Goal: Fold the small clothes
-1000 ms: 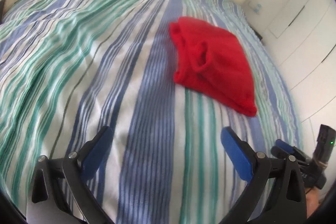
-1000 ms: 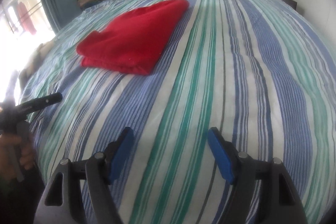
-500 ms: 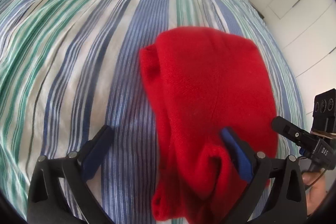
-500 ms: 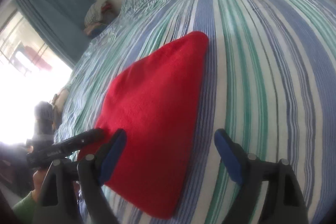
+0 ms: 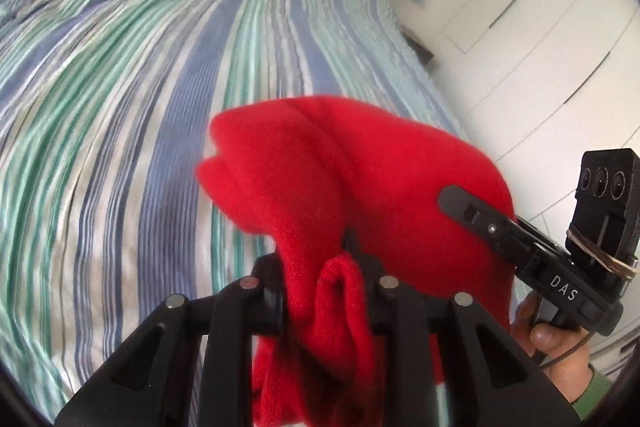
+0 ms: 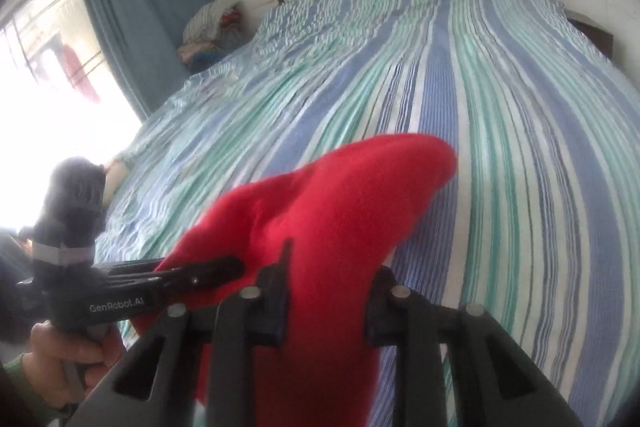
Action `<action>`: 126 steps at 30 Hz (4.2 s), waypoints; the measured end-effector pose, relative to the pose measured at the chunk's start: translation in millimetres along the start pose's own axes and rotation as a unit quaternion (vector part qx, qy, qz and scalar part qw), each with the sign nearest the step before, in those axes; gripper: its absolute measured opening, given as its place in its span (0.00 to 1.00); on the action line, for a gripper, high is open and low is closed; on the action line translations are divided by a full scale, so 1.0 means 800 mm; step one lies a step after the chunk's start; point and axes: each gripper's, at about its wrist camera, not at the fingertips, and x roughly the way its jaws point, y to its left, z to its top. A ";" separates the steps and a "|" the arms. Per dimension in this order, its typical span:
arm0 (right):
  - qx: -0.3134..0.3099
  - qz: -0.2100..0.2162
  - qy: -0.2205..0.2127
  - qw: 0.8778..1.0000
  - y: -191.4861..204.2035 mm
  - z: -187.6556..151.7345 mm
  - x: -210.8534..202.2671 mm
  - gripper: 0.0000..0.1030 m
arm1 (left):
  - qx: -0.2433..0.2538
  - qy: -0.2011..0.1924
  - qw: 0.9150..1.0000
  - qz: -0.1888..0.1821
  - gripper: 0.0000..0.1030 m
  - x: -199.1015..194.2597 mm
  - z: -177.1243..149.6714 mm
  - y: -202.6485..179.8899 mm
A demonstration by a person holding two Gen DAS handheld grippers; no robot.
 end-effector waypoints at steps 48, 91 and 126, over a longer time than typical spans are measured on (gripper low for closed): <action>-0.016 -0.254 0.020 0.967 0.073 -0.207 -0.256 0.99 | 0.111 -0.005 0.945 0.308 0.99 -0.132 -0.245 -0.133; -0.002 -0.197 0.018 0.980 0.110 -0.148 -0.326 0.99 | 0.071 -0.038 0.945 0.316 1.00 -0.212 -0.211 -0.173; -0.037 -0.201 0.004 0.979 0.136 -0.143 -0.329 0.99 | 0.070 -0.047 0.939 0.333 1.00 -0.229 -0.205 -0.179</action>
